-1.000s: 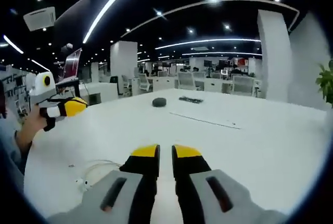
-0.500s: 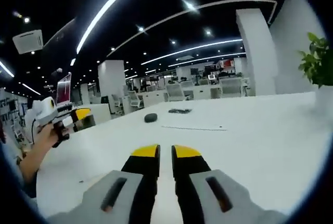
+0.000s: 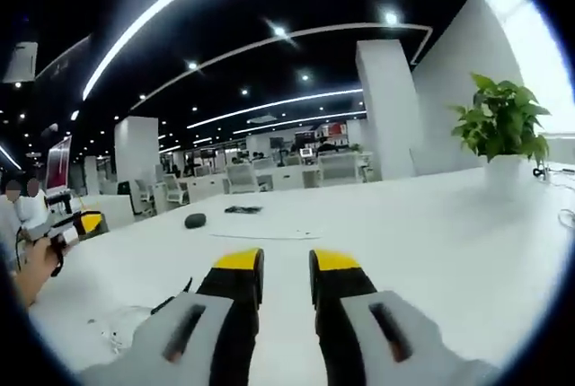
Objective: Peel open the Velcro strap on the desktop, arrange the wired earphones neatly onto it, and close the Velcro strap to secure them.
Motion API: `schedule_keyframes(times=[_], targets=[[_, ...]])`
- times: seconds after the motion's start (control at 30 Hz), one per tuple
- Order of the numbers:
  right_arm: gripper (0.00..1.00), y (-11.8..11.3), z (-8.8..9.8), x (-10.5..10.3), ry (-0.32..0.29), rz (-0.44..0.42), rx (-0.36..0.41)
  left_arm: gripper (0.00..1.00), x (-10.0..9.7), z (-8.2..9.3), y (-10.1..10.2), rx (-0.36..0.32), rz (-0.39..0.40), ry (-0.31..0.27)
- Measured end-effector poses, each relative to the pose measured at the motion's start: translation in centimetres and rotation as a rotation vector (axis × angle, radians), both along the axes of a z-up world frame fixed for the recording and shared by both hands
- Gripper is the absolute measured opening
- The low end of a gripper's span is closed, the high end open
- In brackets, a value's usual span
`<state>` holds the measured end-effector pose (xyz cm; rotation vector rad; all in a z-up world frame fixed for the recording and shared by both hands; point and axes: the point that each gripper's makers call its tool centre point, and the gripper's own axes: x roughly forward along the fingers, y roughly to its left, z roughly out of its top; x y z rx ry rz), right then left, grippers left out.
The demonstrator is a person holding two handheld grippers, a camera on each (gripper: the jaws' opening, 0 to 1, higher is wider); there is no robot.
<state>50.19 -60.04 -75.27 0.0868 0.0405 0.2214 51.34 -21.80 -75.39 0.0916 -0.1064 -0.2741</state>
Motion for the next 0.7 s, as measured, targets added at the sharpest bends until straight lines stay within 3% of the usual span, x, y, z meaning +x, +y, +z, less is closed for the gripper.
schedule_keyframes(times=[0.1, 0.37, 0.7], targets=[[0.27, -0.6, -0.2, 0.3, -0.005, -0.028, -0.013, 0.22, 0.3, -0.8, 0.1, 0.045, 0.024, 0.013], [0.31, -1.0, -1.4, 0.8, 0.001, -0.048, -0.002, 0.27, 0.7, -2.4, 0.2, 0.07, 0.039, 0.036], [0.33, -1.8, -1.8, 1.3, 0.007, -0.069, 0.04, 0.3, 1.1, -2.4, 2.1, -0.015, 0.071, 0.046]])
